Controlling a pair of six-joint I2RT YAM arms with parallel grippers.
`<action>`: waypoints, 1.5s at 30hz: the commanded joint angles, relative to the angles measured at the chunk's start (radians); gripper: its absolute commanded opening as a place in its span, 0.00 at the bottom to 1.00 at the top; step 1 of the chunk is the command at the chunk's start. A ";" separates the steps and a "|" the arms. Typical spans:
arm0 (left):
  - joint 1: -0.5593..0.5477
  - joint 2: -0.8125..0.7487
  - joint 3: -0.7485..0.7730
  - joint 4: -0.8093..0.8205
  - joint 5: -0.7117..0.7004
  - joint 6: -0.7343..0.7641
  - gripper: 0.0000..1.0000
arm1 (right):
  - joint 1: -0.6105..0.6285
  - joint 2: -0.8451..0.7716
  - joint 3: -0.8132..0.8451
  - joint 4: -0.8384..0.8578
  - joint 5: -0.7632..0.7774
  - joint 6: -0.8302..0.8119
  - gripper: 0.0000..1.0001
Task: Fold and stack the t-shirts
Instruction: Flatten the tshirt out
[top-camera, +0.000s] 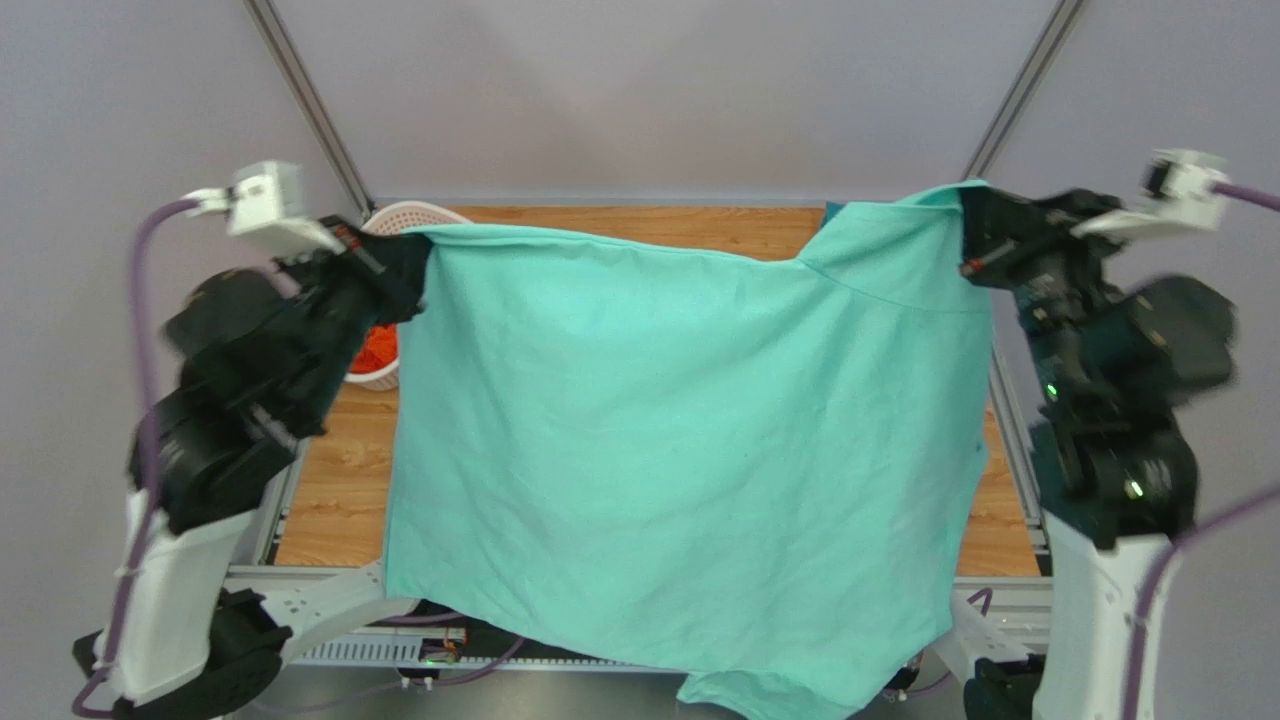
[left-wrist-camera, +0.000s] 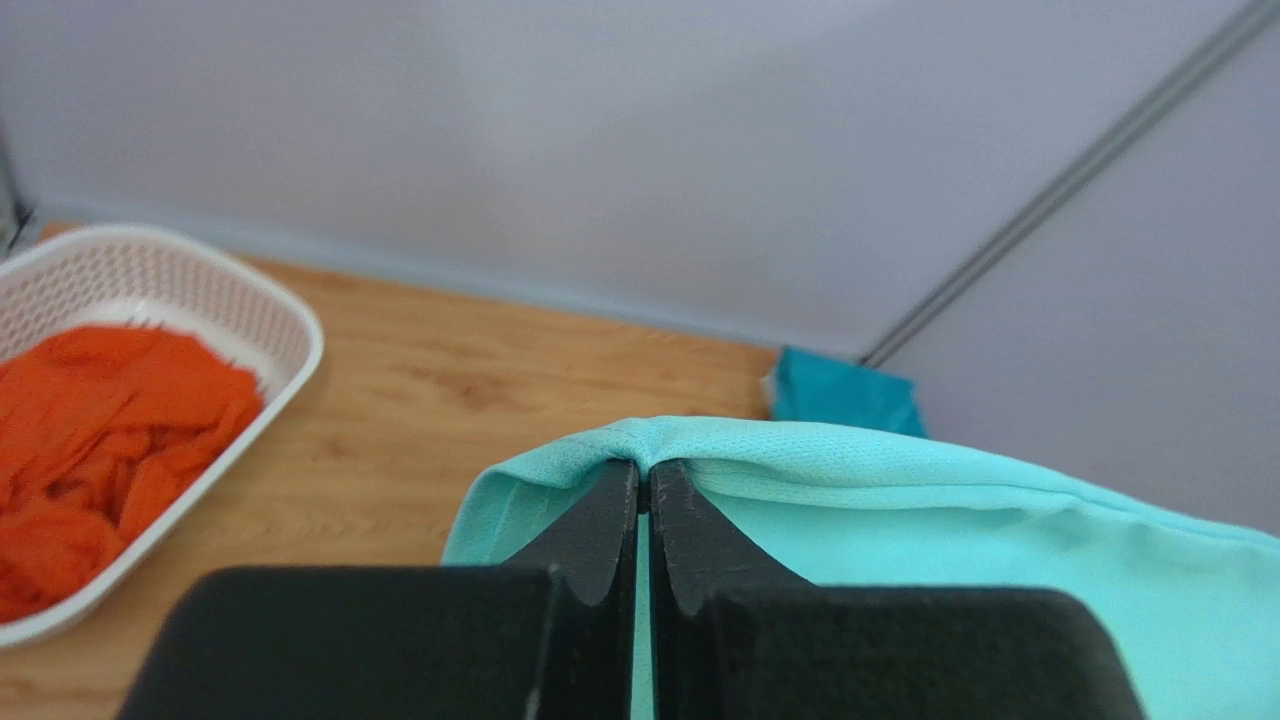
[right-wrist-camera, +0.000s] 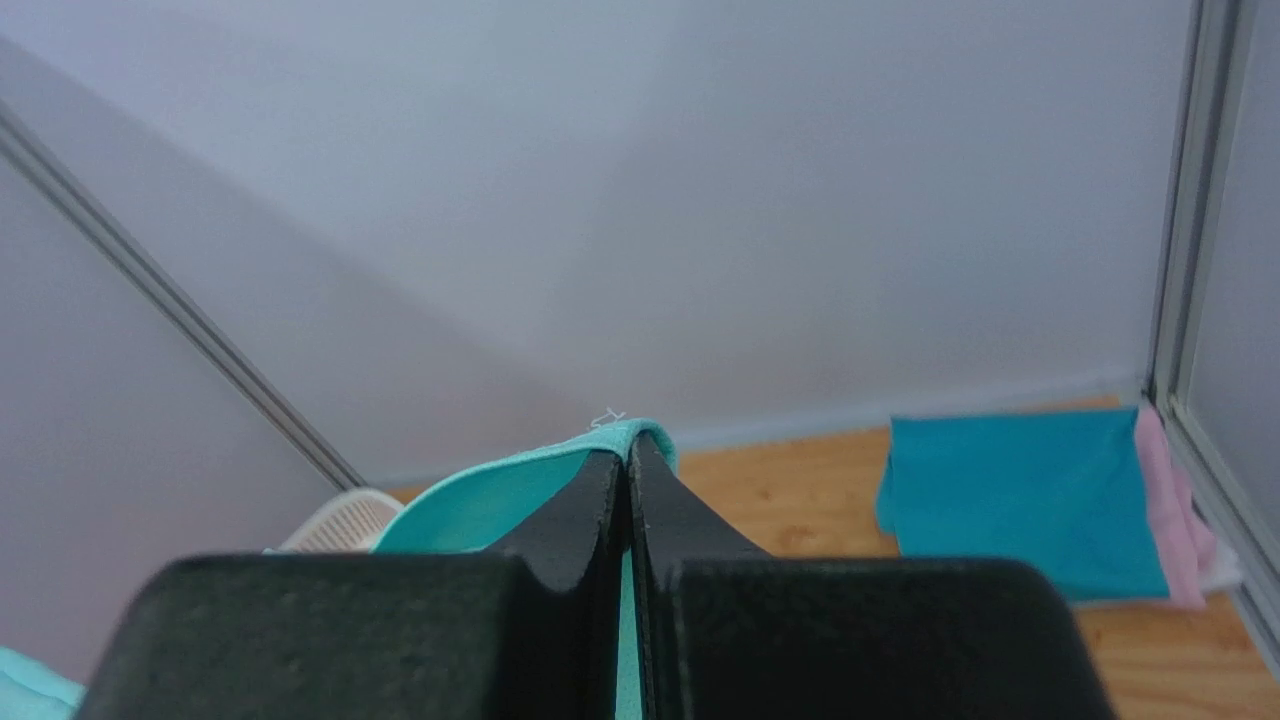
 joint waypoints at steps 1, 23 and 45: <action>0.127 0.198 -0.073 -0.093 -0.148 -0.072 0.00 | 0.005 0.127 -0.202 0.150 0.009 -0.037 0.00; 0.481 0.883 -0.298 0.033 0.271 -0.116 1.00 | 0.070 0.772 -0.427 0.230 -0.135 -0.048 1.00; 0.481 0.718 -0.748 0.232 0.515 -0.189 1.00 | 0.157 0.714 -0.773 0.163 -0.065 0.087 1.00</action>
